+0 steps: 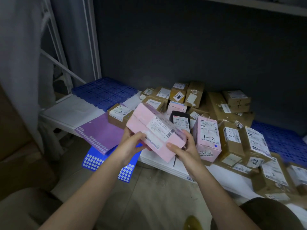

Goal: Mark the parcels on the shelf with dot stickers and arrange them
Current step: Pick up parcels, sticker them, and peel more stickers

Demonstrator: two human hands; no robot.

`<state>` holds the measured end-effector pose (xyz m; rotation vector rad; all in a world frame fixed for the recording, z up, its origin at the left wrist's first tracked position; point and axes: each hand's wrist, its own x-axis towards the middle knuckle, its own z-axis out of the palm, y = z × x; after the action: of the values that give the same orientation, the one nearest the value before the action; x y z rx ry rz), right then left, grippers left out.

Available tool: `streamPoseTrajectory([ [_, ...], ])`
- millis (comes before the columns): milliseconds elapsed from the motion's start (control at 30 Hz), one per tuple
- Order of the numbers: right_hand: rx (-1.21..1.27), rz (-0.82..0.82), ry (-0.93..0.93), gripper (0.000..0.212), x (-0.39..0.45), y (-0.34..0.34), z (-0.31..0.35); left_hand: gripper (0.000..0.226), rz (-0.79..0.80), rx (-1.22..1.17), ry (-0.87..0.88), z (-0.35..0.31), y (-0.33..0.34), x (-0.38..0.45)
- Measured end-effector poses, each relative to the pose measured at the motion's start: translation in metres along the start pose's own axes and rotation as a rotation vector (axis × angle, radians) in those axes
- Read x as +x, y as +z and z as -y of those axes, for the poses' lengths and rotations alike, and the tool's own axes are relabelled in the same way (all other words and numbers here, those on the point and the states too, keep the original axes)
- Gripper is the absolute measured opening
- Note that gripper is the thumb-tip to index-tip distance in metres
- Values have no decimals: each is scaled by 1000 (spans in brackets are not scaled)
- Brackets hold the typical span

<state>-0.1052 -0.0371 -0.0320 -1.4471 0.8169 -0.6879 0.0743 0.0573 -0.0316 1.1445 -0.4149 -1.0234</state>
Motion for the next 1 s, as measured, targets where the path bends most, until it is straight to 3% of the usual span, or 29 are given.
streamPoseTrajectory([
  [67,-93,-34,-57,82,-8,-10,-8,79,-109,25,9,4,-7,0],
  [100,-116,-36,-78,85,-13,-15,-13,82,-132,73,27,6,-8,-2],
  [267,-204,-48,-116,91,-35,-31,-32,37,-55,404,82,25,6,-12],
  [533,-354,-29,-57,79,-51,-63,-50,31,-86,584,28,59,19,-20],
  [633,-518,-47,-68,86,-44,-64,-63,36,-114,680,-24,72,14,-11],
  [767,-766,-208,-190,72,-29,-56,-85,40,-138,811,-36,84,10,5],
  [900,-1039,-353,-380,62,-8,-48,-92,43,-167,765,-44,84,17,21],
  [1000,-1115,-400,-407,60,7,-40,-88,43,-233,746,-22,78,19,35],
])
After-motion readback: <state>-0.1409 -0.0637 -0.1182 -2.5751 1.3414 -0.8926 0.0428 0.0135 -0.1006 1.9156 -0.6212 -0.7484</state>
